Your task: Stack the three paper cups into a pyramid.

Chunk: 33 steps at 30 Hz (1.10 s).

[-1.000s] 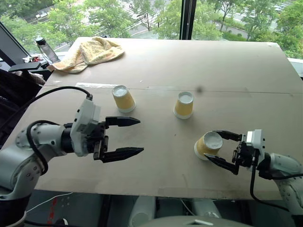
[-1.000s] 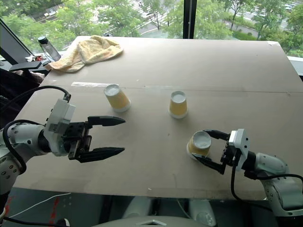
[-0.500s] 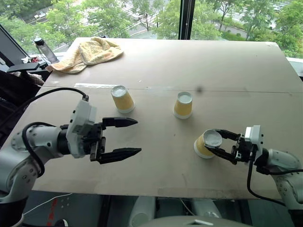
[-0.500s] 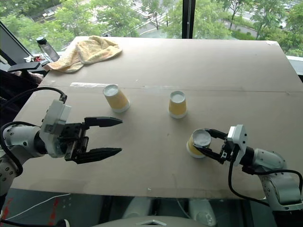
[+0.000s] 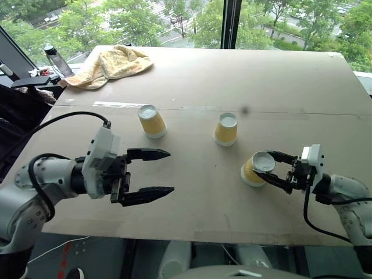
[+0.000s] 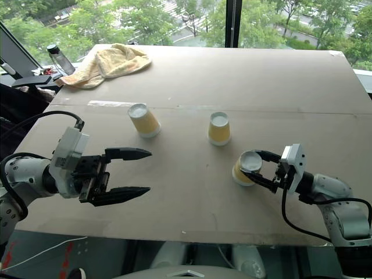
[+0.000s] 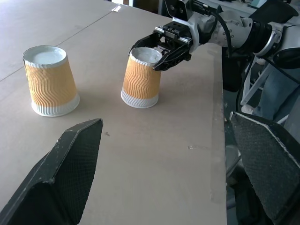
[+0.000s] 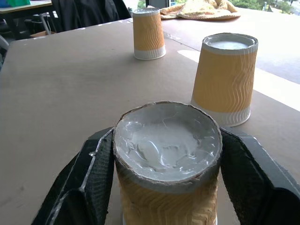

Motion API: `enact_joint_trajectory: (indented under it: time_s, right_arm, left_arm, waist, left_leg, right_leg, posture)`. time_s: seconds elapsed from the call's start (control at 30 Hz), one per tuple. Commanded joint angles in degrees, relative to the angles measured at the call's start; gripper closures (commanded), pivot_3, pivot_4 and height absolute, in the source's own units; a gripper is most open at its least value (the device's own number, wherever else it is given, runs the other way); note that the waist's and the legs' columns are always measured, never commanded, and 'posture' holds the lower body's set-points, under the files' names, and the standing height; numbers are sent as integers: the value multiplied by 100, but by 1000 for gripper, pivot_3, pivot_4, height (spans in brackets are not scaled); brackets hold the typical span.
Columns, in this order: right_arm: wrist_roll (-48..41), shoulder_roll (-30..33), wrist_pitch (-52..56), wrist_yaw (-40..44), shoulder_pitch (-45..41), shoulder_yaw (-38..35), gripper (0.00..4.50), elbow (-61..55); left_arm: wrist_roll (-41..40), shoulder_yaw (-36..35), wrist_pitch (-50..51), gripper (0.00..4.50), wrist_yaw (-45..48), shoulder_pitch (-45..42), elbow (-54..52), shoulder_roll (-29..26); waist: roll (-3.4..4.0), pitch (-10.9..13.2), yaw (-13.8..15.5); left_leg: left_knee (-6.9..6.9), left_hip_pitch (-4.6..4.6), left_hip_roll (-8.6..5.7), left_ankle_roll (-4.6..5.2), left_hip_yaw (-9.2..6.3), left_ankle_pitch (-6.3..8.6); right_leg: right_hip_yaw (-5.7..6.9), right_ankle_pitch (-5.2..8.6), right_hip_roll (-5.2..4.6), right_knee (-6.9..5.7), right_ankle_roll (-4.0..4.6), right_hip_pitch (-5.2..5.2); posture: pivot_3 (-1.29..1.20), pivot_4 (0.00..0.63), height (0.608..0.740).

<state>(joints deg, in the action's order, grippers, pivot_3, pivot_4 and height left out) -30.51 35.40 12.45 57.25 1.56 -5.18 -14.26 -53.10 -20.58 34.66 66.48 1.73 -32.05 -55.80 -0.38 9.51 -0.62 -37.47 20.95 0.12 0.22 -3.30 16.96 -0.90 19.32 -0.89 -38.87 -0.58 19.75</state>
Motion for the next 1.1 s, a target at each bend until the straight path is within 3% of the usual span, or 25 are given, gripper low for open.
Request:
enact_joint_trajectory:
  time_s: [0.03, 0.3, 0.4, 0.53, 0.67, 0.77, 0.87, 1.1]
  right_arm:
    - [-149, 74, 62, 15, 47, -202, 17, -179]
    - [-771, 531, 366, 206, 374, -1056, 17, -560]
    - [-676, 562, 371, -32, 122, -1075, 17, -556]
    - [201, 57, 799, -1372, -1329, -217, 17, -423]
    - [595, -478, 1395, -1959, -2372, 433, 17, -39]
    - [709, -687, 1919, -2168, -2879, 712, 17, 284]
    - [754, -987, 2097, -2116, -3350, 973, 17, 703]
    - [907, -1167, 2120, -1793, -3819, 1212, 17, 1254]
  left_arm:
    - [-64, -199, -64, 0, 51, 23, -133, -18]
    - [-53, -196, -107, 0, 45, 50, -89, 51]
    - [-90, -223, -114, 0, -39, -55, -36, 119]
    - [-26, -328, -173, 0, -249, -240, 143, 247]
    - [-70, -544, -92, 0, -477, -333, 300, 286]
    - [14, -716, -30, 0, -489, -215, 347, 184]
    - [142, -1006, -14, 0, -503, -8, 422, 74]
    - [222, -1468, 74, 0, -784, 256, 389, 62]
  waist:
    - [0, 0, -7]
    - [2, 2, -4]
    - [1, 2, -17]
    - [4, 5, -164]
    - [3, 5, -167]
    - [0, 2, -117]
    - [-4, 1, -131]
    - [-4, 2, -169]
  left_leg:
    - [0, 0, 0, 0, 1, 0]
    - [0, 1, 0, 0, 2, 0]
    - [-1, -1, 0, 1, 1, 1]
    - [-1, -13, 1, -1, 12, -1]
    - [0, -14, 1, -25, 8, -15]
    - [-5, 44, 0, -28, 1, -16]
    - [-91, 191, 0, -29, 1, -17]
    - [-87, 181, 0, -28, 5, -17]
  right_leg:
    - [-1, 0, 0, 0, 0, 0]
    - [-2, 0, 0, 0, 0, 0]
    - [-1, 0, 0, -1, 0, 0]
    - [-15, -1, 5, -17, 1, 1]
    - [-13, -1, 9, -22, 1, 5]
    - [-4, -1, 5, -16, 1, 53]
    - [1, -2, 4, -99, -1, 180]
    - [-1, -2, 3, -104, -1, 192]
  posture:
    - [0, 150, 740]
    - [0, 150, 740]
    - [0, 150, 740]
    - [0, 150, 740]
    - [0, 150, 740]
    - [0, 150, 740]
    - [0, 150, 740]
    - [0, 150, 740]
